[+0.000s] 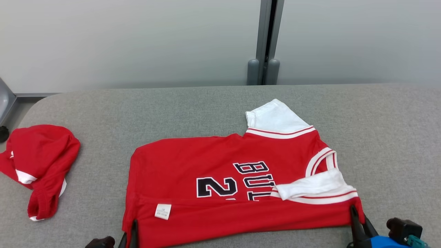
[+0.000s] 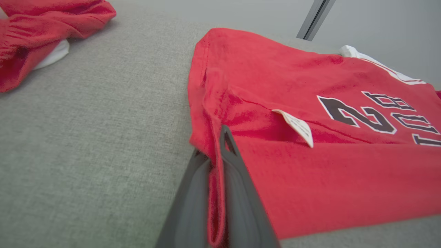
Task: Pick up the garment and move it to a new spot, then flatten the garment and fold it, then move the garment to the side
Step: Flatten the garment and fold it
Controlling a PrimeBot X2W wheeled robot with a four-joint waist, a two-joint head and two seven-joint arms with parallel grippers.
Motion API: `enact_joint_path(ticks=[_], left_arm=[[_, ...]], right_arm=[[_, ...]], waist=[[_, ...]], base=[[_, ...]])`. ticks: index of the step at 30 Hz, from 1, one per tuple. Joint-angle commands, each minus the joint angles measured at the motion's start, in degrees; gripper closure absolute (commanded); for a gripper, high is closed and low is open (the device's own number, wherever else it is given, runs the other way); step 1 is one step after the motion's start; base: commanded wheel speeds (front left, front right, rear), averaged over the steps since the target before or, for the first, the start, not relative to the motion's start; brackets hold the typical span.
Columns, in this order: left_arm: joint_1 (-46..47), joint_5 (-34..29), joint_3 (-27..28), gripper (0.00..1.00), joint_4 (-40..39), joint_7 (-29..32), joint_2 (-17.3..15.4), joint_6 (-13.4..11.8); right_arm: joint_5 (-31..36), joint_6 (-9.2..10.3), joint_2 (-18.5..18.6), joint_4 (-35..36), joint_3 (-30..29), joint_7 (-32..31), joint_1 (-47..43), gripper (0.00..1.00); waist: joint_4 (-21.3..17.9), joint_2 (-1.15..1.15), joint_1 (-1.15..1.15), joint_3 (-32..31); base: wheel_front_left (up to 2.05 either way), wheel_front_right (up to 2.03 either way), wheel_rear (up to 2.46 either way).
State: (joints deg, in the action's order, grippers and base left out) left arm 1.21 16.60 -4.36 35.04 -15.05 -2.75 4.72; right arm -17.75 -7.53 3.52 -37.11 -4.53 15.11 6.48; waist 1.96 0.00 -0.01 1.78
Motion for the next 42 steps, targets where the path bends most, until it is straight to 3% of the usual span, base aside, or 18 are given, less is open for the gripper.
enact_joint_path(ticks=[1, 2, 6, 14, 24, 37, 38, 39, 40, 42], left_arm=[[-0.8, 1.1, -0.6, 0.06, 0.5, -0.2, -0.3, -1.2], [-0.8, 1.2, -0.9, 0.0, 0.5, -0.2, -0.3, -1.8], [1.1, 0.8, -0.7, 0.0, -1.0, -0.2, -0.2, -3.6], [10.5, -1.9, 1.7, 0.0, -1.6, -0.2, -0.5, -2.8], [29.5, -1.6, 0.2, 0.0, 13.9, 1.8, -3.2, 1.3], [38.4, -0.1, -3.9, 0.0, 28.2, 3.4, -4.2, 2.8], [38.7, -0.3, -4.3, 0.45, 29.0, 3.4, -4.1, 2.8], [39.1, -0.2, -4.5, 0.76, 29.7, 3.3, -3.9, 2.8], [39.4, -0.3, -4.9, 1.0, 30.2, 3.1, -3.7, 2.9], [40.0, -0.4, -5.5, 1.0, 31.2, 2.9, -3.2, 2.9]], right_arm=[[0.1, 0.08, 0.9, -0.4, 0.1, 0.0, -0.9, 0.0], [0.6, 0.07, 1.1, -0.4, 0.3, 0.0, -0.9, 0.0], [2.7, 0.04, 1.5, 0.9, -0.2, 0.0, 1.0, 0.0], [5.7, 0.04, 2.4, 3.2, 0.5, 0.0, 6.3, 0.0], [6.3, 0.05, 3.6, 3.2, 5.5, 0.0, 13.9, 0.0], [5.4, 0.05, 8.0, 1.2, 10.8, -0.1, 22.1, 0.0], [5.2, 0.04, 8.4, 0.7, 11.4, -0.4, 23.3, 0.0], [5.2, 0.05, 9.0, 0.3, 12.0, -0.8, 24.5, 0.0], [5.2, 0.04, 9.6, -0.2, 12.6, -1.5, 25.8, 0.0], [4.6, 0.05, 10.6, -1.4, 13.4, -3.6, 28.4, 0.0]], waist=[[0.1, 0.0, 0.01, 0.4], [0.1, 0.0, 0.01, 0.7], [0.3, 0.0, 0.01, 2.3], [1.1, 0.0, 0.01, 6.5], [-0.2, 0.0, 0.01, 12.5], [-1.1, 0.0, 0.01, 16.7], [-1.0, 0.0, 0.01, 17.0], [-0.9, 0.0, 0.01, 17.2], [-0.7, 0.0, 0.01, 17.5], [-0.2, 0.0, 0.01, 18.0]], base=[[0.0, 0.0, 0.0], [0.0, 0.0, 0.0], [0.0, 0.0, 0.0], [0.0, 0.0, 0.0], [0.0, 0.0, 0.0], [0.0, 0.0, 0.0], [0.0, 0.0, 0.0], [0.0, 0.0, 0.0], [0.0, 0.0, 0.0], [0.0, 0.0, 0.0]])
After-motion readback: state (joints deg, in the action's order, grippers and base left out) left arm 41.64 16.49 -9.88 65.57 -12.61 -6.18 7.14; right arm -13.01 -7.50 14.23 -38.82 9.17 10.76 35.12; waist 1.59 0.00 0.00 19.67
